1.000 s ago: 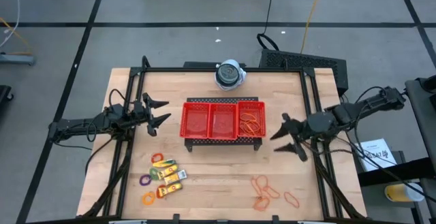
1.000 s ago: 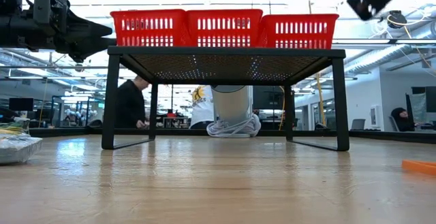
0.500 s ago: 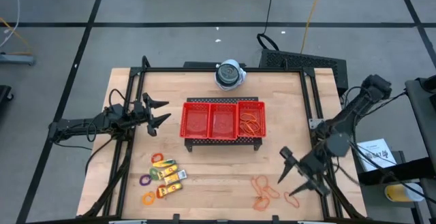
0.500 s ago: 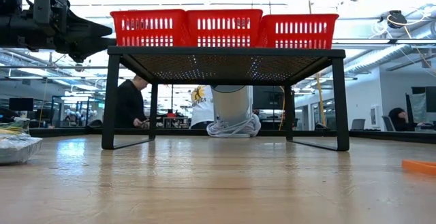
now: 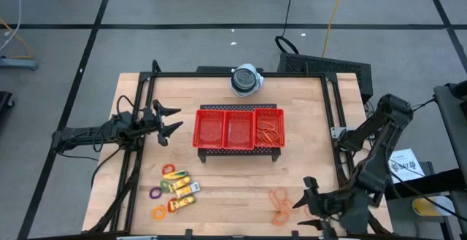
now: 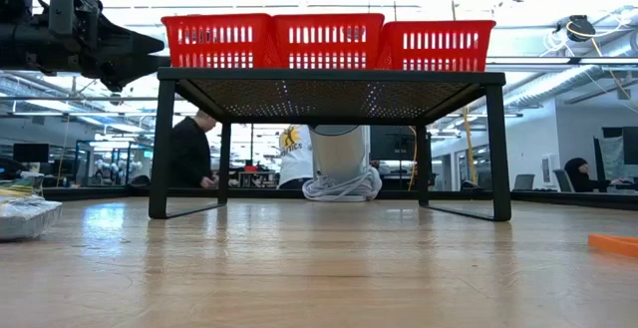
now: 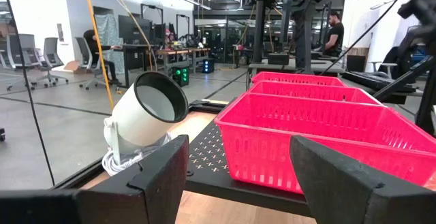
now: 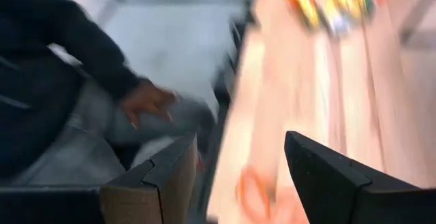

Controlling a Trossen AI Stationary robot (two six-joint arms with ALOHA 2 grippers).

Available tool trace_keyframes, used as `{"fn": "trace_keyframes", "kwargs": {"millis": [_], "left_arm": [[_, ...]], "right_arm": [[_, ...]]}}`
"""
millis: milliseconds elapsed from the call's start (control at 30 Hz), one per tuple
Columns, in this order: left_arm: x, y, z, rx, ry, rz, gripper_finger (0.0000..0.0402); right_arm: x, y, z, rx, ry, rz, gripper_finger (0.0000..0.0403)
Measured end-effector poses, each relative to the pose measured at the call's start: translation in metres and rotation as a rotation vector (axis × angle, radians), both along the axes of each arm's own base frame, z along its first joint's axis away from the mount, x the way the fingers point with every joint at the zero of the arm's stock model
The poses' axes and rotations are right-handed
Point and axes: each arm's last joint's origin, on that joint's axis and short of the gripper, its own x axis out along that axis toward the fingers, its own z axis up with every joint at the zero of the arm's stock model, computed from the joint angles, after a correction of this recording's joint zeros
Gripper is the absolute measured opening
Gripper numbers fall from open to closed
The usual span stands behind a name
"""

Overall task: Pick & Place Office Desk Supplies
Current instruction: Put the orange rubber band into the right red bin

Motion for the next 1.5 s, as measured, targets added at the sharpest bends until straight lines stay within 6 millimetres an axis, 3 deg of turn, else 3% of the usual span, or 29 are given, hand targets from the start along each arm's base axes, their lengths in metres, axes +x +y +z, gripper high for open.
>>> {"fn": "trace_keyframes", "kwargs": {"millis": [267, 400, 767, 1000, 1300, 1500], "left_arm": [[0.000, 0.000, 0.000, 0.000, 0.000, 0.000, 0.0267], [0.000, 0.000, 0.000, 0.000, 0.000, 0.000, 0.0267], [0.000, 0.000, 0.000, 0.000, 0.000, 0.000, 0.0267], [0.000, 0.000, 0.000, 0.000, 0.000, 0.000, 0.0267], [0.000, 0.000, 0.000, 0.000, 0.000, 0.000, 0.0267], [0.000, 0.000, 0.000, 0.000, 0.000, 0.000, 0.0267]], "right_arm": [[-0.004, 0.004, -0.063, -0.101, 0.502, -0.244, 0.0185], [-0.003, 0.010, -0.087, -0.163, 0.638, -0.274, 0.0168], [0.008, 0.028, -0.139, -0.287, 0.701, -0.306, 0.0155], [0.004, 0.032, -0.151, -0.282, 0.774, -0.320, 0.0155], [-0.008, 0.031, -0.180, -0.144, 0.758, -0.347, 0.0155], [-0.015, 0.019, -0.196, -0.170, 0.816, -0.372, 0.0147]]}}
